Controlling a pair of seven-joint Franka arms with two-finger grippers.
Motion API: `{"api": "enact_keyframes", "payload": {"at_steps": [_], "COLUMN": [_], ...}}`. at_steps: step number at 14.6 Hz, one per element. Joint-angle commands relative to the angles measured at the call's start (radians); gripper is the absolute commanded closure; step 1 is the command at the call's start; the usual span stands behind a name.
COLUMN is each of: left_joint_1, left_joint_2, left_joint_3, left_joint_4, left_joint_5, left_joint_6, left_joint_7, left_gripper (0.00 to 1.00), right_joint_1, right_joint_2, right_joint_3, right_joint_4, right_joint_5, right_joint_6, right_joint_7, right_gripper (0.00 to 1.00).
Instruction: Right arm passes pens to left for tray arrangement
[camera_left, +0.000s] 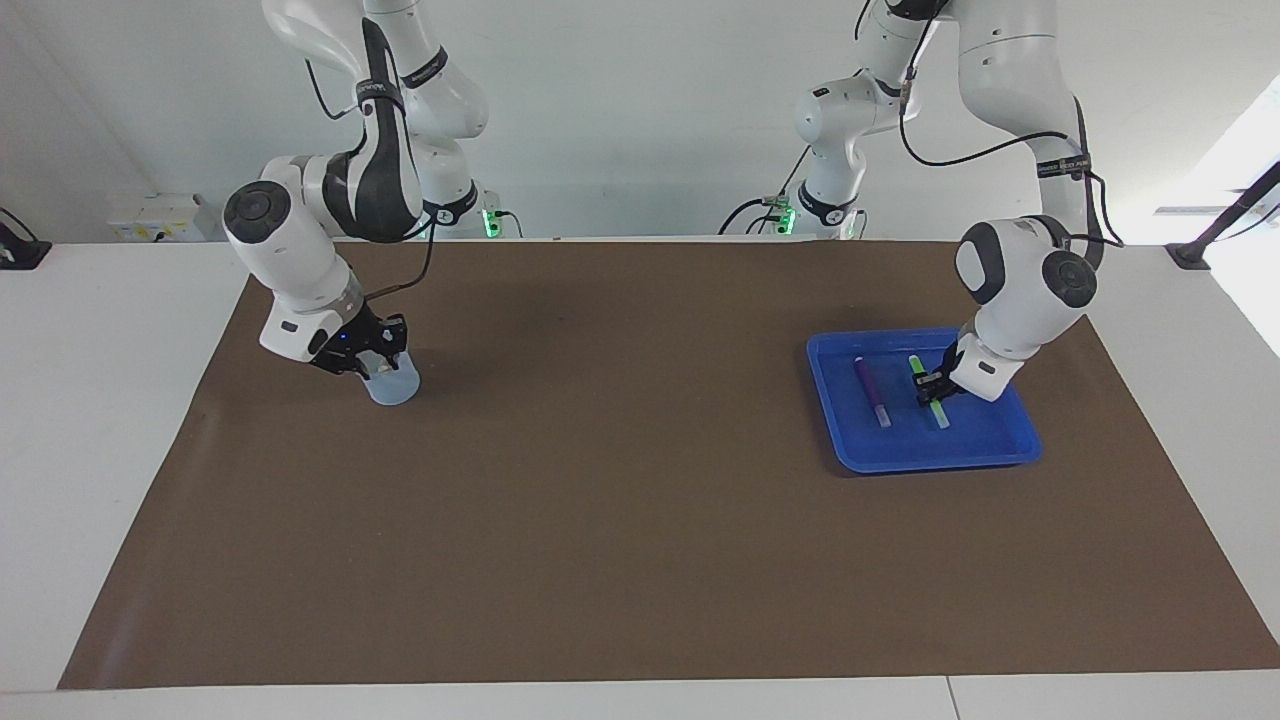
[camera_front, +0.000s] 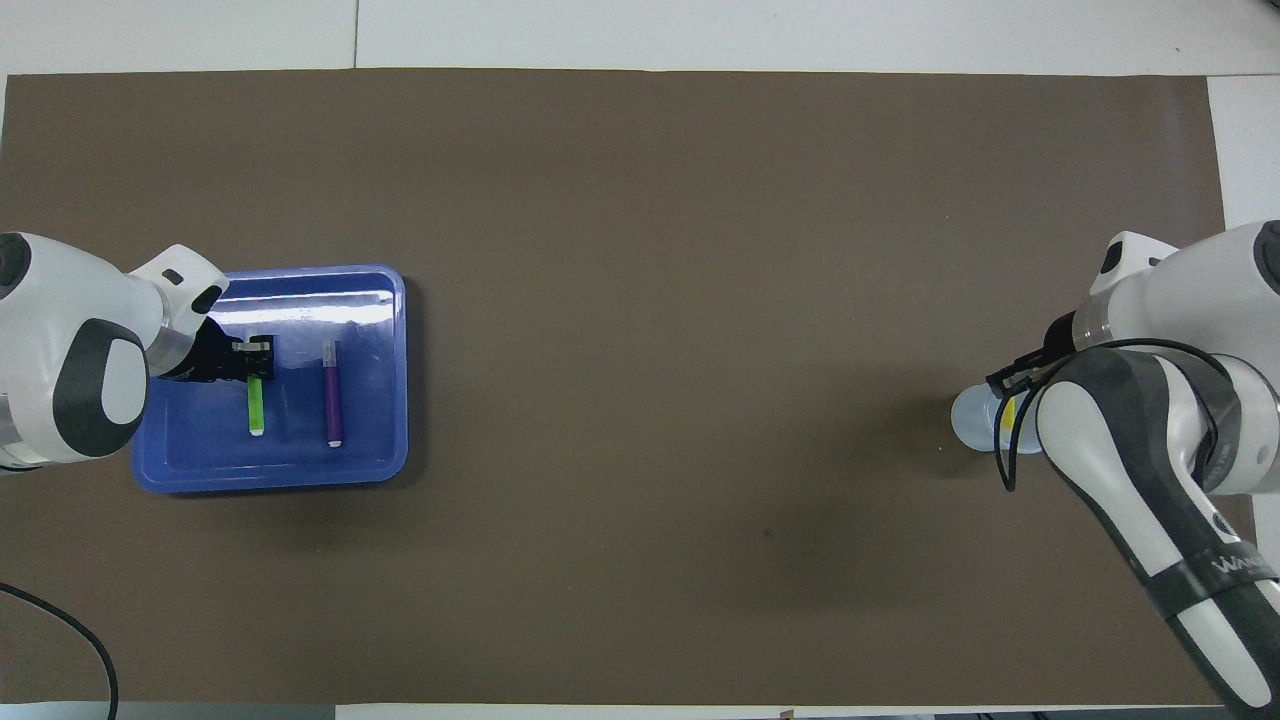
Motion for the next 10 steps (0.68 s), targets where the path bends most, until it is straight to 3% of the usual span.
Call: {"api": "enact_keyframes", "payload": {"at_steps": [1, 3, 6, 10], "left_joint_1": [0.0, 0.002, 0.0, 0.002], "left_joint_2": [0.009, 0.009, 0.009, 0.009], "left_joint_3": [0.001, 0.001, 0.001, 0.001], "left_joint_4": [0.003, 0.003, 0.003, 0.005], "left_joint_5": [0.022, 0.022, 0.022, 0.02], "left_joint_6": [0.016, 0.016, 0.015, 0.013], "left_joint_7": [0.003, 0.0, -0.001, -0.003], "left_gripper": [0.0, 0.0, 0.0, 0.0], "right_joint_1": [-0.003, -0.003, -0.004, -0.01], "right_joint_2": [-0.018, -0.018, -0.016, -0.006], "right_joint_3": [0.006, 0.004, 0.004, 0.004], "right_joint_4": [-0.019, -0.019, -0.011, 0.151], "right_joint_5": [-0.009, -0.009, -0.009, -0.015], "right_joint_6": [0.004, 0.003, -0.021, -0.199], "right_joint_7": [0.02, 0.02, 0.018, 0.011], "right_gripper": [0.68, 0.71, 1.0, 1.0]}}
